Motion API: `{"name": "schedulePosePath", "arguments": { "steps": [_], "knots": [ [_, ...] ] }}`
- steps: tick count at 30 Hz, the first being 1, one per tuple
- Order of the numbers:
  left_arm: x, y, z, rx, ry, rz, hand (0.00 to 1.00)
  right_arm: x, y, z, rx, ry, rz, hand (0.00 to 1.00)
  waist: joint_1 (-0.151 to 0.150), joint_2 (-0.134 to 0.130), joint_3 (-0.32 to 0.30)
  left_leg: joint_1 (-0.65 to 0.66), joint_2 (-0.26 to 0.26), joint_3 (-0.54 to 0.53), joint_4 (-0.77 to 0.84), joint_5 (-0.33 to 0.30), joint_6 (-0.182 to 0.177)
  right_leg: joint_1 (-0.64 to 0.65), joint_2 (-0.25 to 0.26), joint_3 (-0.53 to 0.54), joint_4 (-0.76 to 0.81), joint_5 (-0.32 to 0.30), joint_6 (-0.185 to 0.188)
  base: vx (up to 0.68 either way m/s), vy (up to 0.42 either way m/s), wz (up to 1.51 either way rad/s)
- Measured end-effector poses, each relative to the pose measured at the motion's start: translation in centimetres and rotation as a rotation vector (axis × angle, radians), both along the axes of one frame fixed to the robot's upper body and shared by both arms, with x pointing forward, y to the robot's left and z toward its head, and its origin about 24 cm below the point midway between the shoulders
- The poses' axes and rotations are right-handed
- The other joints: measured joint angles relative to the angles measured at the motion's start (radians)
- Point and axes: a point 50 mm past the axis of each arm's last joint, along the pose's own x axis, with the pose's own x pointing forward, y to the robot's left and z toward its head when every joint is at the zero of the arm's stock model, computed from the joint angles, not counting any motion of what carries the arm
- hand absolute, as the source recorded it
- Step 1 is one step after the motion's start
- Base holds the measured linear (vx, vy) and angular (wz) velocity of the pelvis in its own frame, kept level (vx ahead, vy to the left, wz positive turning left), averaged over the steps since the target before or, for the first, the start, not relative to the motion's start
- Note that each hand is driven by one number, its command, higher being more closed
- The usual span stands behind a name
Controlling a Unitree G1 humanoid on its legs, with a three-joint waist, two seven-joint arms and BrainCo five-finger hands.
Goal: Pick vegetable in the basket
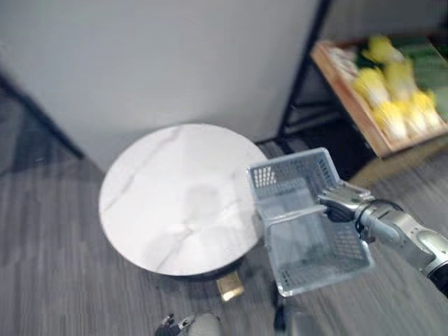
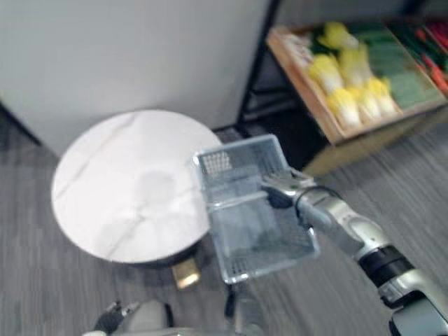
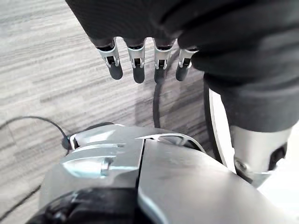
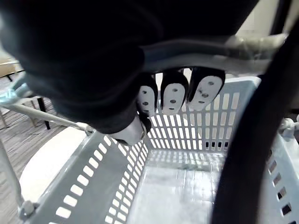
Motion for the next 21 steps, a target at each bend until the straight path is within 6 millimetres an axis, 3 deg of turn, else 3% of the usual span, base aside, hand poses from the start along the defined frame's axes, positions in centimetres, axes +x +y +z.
{"name": "schedulePosePath", "arguments": {
  "steps": [1,2,3,4,5,6,7,8,9,12,13,17,19,20,21],
  "knots": [
    [0.2,0.3,0.1,0.008,-0.009,-0.004,0.00,0.0,0.0,-0.1,0.000,0.003,0.000,1.00,0.001,-0.003,0.001,0.002,-0.012,0.017,0.023,-0.001,0.002,0.001,-0.011,-0.041,0.007,0.026,0.000,-0.18,0.145,-1.10],
    [0.5,0.2,0.1,0.002,-0.009,-0.006,0.00,0.0,0.4,-0.3,0.012,0.006,0.001,1.00,0.008,-0.004,-0.003,-0.010,-0.014,0.019,-0.008,-0.008,0.043,0.030,0.045,-0.056,-0.121,0.092,-0.009,-0.30,0.065,-1.37],
    [-0.2,-0.3,-0.1,-0.015,0.013,-0.013,0.00,0.3,1.0,-0.1,0.018,-0.002,0.016,1.00,0.035,0.028,-0.011,0.019,0.016,0.084,-0.067,0.023,0.034,0.050,0.053,-0.063,-0.075,0.019,-0.054,-0.28,0.036,-1.49],
    [-0.3,-0.5,-0.2,-0.018,0.020,-0.027,0.00,0.3,1.3,-0.1,0.024,-0.002,0.025,1.00,0.026,0.025,-0.012,0.049,0.007,0.130,-0.112,0.052,0.030,0.072,0.003,-0.124,0.083,-0.080,-0.078,-0.16,0.017,-1.34],
    [-0.3,-0.5,-0.2,-0.017,0.026,-0.040,0.00,0.3,1.3,-0.2,0.027,0.002,0.023,1.00,0.016,0.024,-0.015,0.071,0.001,0.164,-0.146,0.071,0.033,0.158,-0.052,-0.187,0.149,-0.131,-0.043,-0.07,0.030,-1.36],
    [-0.4,-0.4,-0.2,-0.015,0.032,-0.049,0.00,0.5,1.5,-0.3,0.035,0.002,0.021,1.00,0.029,0.013,-0.026,0.072,0.002,0.226,-0.153,0.082,0.033,0.223,-0.095,-0.225,0.129,-0.151,-0.009,-0.07,0.001,-1.36],
    [-0.4,-0.4,-0.2,-0.014,0.030,-0.049,0.00,0.7,1.8,-0.1,0.044,-0.005,0.025,1.00,0.038,0.010,-0.028,0.068,0.006,0.261,-0.153,0.085,0.035,0.243,-0.112,-0.241,0.108,-0.160,0.010,-0.08,-0.066,-1.70],
    [-0.2,-0.4,-0.2,-0.013,0.027,-0.058,0.00,1.0,2.5,0.2,0.062,-0.020,0.041,1.00,0.045,0.006,-0.031,0.053,0.020,0.326,-0.145,0.089,0.035,0.259,-0.127,-0.274,0.034,-0.160,0.071,-0.11,-0.139,-1.61],
    [0.1,-0.3,-0.1,-0.011,0.025,-0.066,0.00,1.0,2.9,0.3,0.070,-0.024,0.053,1.00,0.044,0.005,-0.032,0.035,0.035,0.381,-0.139,0.099,0.033,0.264,-0.105,-0.295,-0.064,-0.168,0.123,-0.12,-0.219,-1.46],
    [0.1,-0.9,-0.3,-0.029,0.026,-0.067,0.00,0.7,3.0,0.0,0.068,-0.011,0.060,1.00,0.035,0.015,-0.040,0.026,0.057,0.455,-0.138,0.124,0.020,0.280,-0.029,-0.320,-0.249,-0.181,0.134,-0.05,-0.235,-0.97],
    [0.1,-1.0,-0.3,-0.033,0.031,-0.068,0.00,0.6,3.0,-0.1,0.066,-0.009,0.061,1.00,0.024,0.033,-0.046,0.026,0.083,0.485,-0.132,0.135,0.012,0.286,0.017,-0.302,-0.317,-0.158,0.139,-0.03,-0.281,-0.79],
    [-0.4,-1.1,-0.5,-0.035,0.053,-0.066,0.00,-1.0,2.3,-1.4,0.059,0.041,0.058,1.00,-0.012,0.045,-0.055,0.058,0.169,0.493,-0.040,0.200,-0.001,0.365,0.117,-0.255,-0.456,-0.114,0.098,-0.02,-0.220,-0.48],
    [-0.5,-1.1,-0.5,-0.034,0.054,-0.064,0.00,-1.3,2.1,-1.7,0.053,0.053,0.055,1.00,-0.016,0.044,-0.055,0.054,0.213,0.476,0.056,0.245,0.001,0.384,0.132,-0.220,-0.480,-0.104,0.082,-0.04,-0.163,-0.51],
    [-0.5,-1.0,-0.5,-0.033,0.050,-0.059,0.00,-1.4,2.0,-1.7,0.049,0.056,0.053,1.00,-0.015,0.044,-0.054,0.036,0.231,0.424,0.120,0.279,0.004,0.394,0.135,-0.193,-0.492,-0.100,0.076,-0.05,-0.141,-0.70],
    [-0.5,-0.9,-0.5,-0.029,0.047,-0.052,0.00,-1.4,1.9,-1.8,0.048,0.057,0.050,1.00,-0.013,0.036,-0.047,-0.001,0.230,0.344,0.165,0.274,-0.005,0.399,0.132,-0.166,-0.495,-0.097,0.071,-0.05,-0.099,-0.85]
  ]
}}
